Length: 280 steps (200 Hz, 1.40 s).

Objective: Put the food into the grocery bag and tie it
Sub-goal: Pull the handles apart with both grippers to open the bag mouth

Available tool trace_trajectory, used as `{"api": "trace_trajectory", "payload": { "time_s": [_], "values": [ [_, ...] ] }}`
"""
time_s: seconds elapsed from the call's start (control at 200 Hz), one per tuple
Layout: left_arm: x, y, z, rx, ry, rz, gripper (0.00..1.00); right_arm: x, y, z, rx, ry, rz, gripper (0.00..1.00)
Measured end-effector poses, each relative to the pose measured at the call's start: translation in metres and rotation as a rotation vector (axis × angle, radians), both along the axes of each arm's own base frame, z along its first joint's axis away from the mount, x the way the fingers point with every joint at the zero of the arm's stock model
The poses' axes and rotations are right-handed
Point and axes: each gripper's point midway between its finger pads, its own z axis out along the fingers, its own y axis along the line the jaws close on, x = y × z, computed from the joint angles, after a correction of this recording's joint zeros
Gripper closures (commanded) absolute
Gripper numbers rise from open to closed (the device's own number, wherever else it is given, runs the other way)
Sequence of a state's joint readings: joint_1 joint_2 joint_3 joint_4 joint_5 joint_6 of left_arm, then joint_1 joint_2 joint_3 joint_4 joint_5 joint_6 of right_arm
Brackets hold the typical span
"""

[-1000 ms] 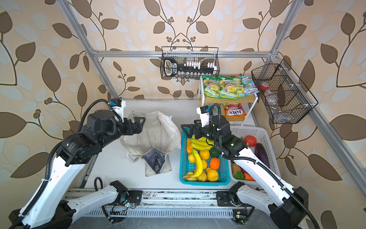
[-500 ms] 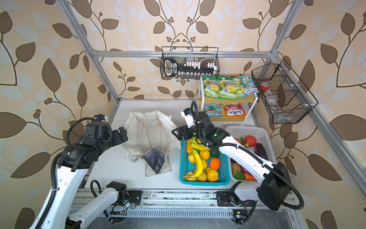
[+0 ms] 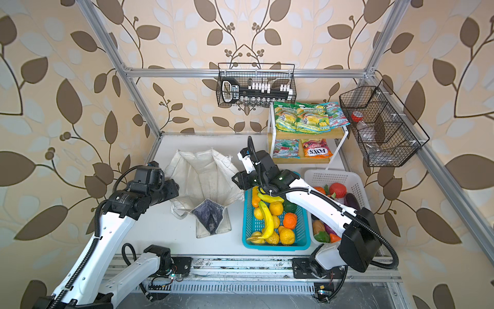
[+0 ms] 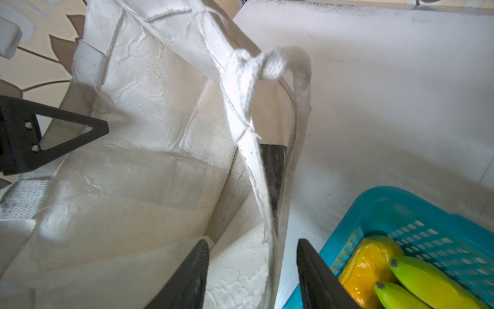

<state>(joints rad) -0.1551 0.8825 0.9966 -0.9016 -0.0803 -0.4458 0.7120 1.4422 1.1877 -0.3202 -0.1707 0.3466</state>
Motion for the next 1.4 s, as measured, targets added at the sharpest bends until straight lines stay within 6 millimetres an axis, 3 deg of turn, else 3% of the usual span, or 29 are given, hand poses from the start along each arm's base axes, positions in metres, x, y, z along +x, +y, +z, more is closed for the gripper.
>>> {"api": "trace_trajectory", "payload": {
  "time_s": [0.14, 0.21, 0.31, 0.46, 0.675, 0.82, 1.0, 1.1, 1.255, 1.4],
  "values": [
    [0.005, -0.005, 0.000, -0.009, -0.003, -0.026, 1.00, 0.005, 0.001, 0.002, -0.004, -0.008, -0.012, 0.76],
    [0.007, -0.005, 0.000, 0.003, 0.000, -0.035, 1.00, 0.007, 0.003, -0.002, -0.014, 0.001, -0.015, 0.81],
    [0.013, -0.006, 0.009, 0.010, -0.003, -0.045, 1.00, 0.017, 0.010, -0.002, -0.040, 0.003, -0.011, 1.00],
    [0.025, -0.005, 0.040, 0.043, -0.044, -0.068, 1.00, 0.031, 0.013, 0.015, -0.116, -0.057, -0.036, 1.00],
    [0.036, 0.021, 0.076, 0.202, -0.068, -0.009, 1.00, 0.041, -0.015, 0.047, -0.252, -0.136, -0.137, 1.00],
    [0.033, 0.033, 0.078, 0.284, -0.040, 0.002, 1.00, 0.045, -0.033, 0.062, -0.320, -0.161, -0.171, 1.00],
    [0.026, 0.050, 0.077, 0.349, -0.004, 0.038, 1.00, 0.050, -0.071, 0.049, -0.419, -0.100, -0.220, 1.00],
    [0.025, 0.051, 0.073, 0.358, 0.016, 0.033, 1.00, 0.047, -0.082, 0.043, -0.453, -0.073, -0.222, 1.00],
    [0.027, 0.045, 0.071, 0.330, 0.019, 0.004, 1.00, 0.046, -0.091, 0.047, -0.453, -0.065, -0.230, 1.00],
    [0.029, 0.027, 0.074, 0.234, -0.014, -0.056, 1.00, 0.035, -0.072, 0.062, -0.445, -0.106, -0.191, 1.00]
  ]
}}
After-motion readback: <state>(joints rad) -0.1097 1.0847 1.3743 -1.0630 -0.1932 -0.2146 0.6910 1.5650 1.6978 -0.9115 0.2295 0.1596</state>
